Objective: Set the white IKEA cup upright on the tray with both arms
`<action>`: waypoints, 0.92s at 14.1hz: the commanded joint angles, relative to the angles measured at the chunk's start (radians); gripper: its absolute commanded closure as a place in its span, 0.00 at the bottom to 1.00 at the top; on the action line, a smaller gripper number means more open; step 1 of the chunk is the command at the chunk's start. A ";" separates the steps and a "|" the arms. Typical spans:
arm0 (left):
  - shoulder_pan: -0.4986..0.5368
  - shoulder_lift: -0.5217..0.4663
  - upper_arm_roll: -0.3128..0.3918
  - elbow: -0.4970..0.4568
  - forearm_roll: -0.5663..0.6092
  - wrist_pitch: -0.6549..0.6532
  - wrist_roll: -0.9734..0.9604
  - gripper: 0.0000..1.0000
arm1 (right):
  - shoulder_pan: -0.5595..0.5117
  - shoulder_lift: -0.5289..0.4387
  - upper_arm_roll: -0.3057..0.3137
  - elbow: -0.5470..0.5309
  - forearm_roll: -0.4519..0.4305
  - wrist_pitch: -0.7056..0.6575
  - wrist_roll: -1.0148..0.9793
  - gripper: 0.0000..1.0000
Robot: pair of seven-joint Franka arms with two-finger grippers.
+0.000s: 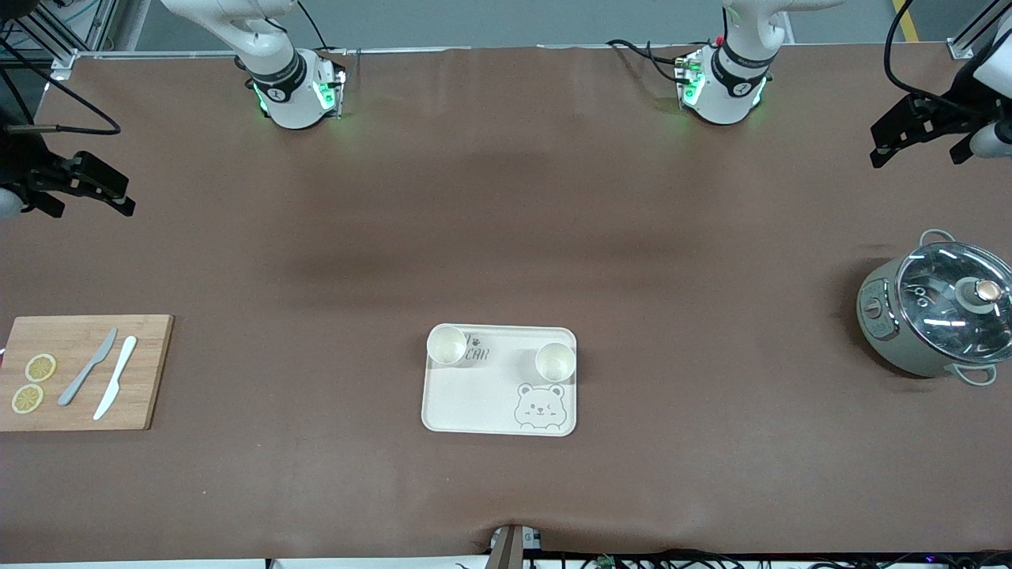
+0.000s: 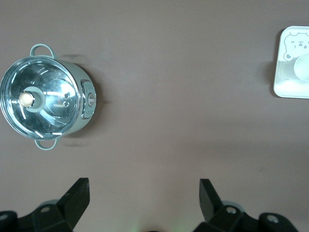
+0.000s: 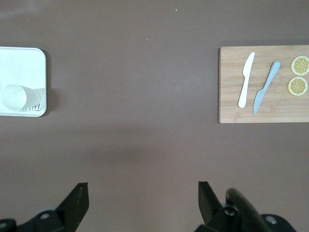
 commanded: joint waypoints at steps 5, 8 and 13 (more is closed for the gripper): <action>0.000 0.014 0.006 -0.010 -0.023 0.003 0.000 0.00 | -0.008 0.021 -0.001 0.034 -0.017 0.000 -0.005 0.00; 0.000 0.031 0.006 -0.007 -0.022 0.020 -0.003 0.00 | -0.011 0.029 -0.001 0.041 -0.017 0.006 -0.009 0.00; 0.006 0.019 0.007 -0.003 -0.020 0.010 -0.001 0.00 | -0.003 0.029 -0.001 0.041 -0.017 0.010 -0.005 0.00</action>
